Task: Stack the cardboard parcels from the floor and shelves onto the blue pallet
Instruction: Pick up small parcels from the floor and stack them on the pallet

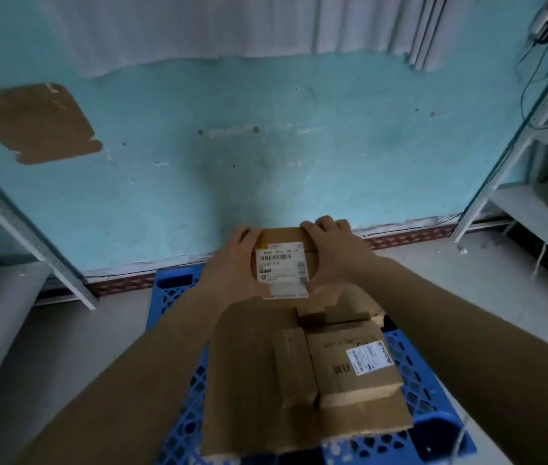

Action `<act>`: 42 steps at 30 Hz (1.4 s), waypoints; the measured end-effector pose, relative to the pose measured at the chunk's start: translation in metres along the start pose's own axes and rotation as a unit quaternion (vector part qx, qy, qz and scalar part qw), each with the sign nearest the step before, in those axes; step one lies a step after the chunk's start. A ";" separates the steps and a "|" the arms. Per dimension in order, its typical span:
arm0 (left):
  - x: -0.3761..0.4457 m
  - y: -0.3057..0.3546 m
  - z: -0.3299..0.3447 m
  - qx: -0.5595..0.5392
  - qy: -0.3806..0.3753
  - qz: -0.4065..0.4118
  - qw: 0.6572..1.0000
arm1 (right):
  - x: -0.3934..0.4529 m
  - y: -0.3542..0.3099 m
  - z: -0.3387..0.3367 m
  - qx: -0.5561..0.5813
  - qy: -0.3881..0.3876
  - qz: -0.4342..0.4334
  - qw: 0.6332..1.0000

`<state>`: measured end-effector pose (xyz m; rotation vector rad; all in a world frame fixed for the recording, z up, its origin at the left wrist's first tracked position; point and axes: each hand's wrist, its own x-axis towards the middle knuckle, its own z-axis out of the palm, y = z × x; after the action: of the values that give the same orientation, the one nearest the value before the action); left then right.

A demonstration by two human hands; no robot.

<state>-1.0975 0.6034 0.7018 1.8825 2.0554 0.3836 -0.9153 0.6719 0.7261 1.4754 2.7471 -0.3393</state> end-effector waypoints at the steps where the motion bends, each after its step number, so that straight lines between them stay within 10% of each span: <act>1: 0.010 -0.008 0.009 -0.024 0.008 -0.008 1.000 | 0.011 0.003 0.014 0.022 0.003 0.022 0.999; 5: 0.055 -0.035 0.057 -0.189 0.103 -0.163 0.963 | 0.058 0.014 0.081 0.153 -0.007 0.159 0.975; 9: 0.102 -0.055 0.131 -0.441 0.055 -0.280 0.851 | 0.108 0.028 0.162 0.244 -0.014 0.247 0.938; 18: 0.186 -0.106 0.312 -0.523 -0.011 -0.332 0.785 | 0.209 0.078 0.343 0.273 -0.064 0.257 0.925; 23: 0.207 -0.143 0.394 -0.489 -0.056 -0.345 0.799 | 0.233 0.094 0.434 0.223 -0.183 0.196 0.937; 28: 0.201 -0.168 0.450 -0.234 -0.004 -0.349 0.907 | 0.227 0.105 0.485 0.182 -0.163 0.180 0.953; 42: 0.190 -0.132 0.405 -0.390 -0.087 -0.283 0.872 | 0.213 0.133 0.418 0.184 -0.175 0.129 0.959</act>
<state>-1.0648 0.7718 0.2680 0.7729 1.8092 0.7137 -0.9652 0.8380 0.2704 1.6281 2.2637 -1.0353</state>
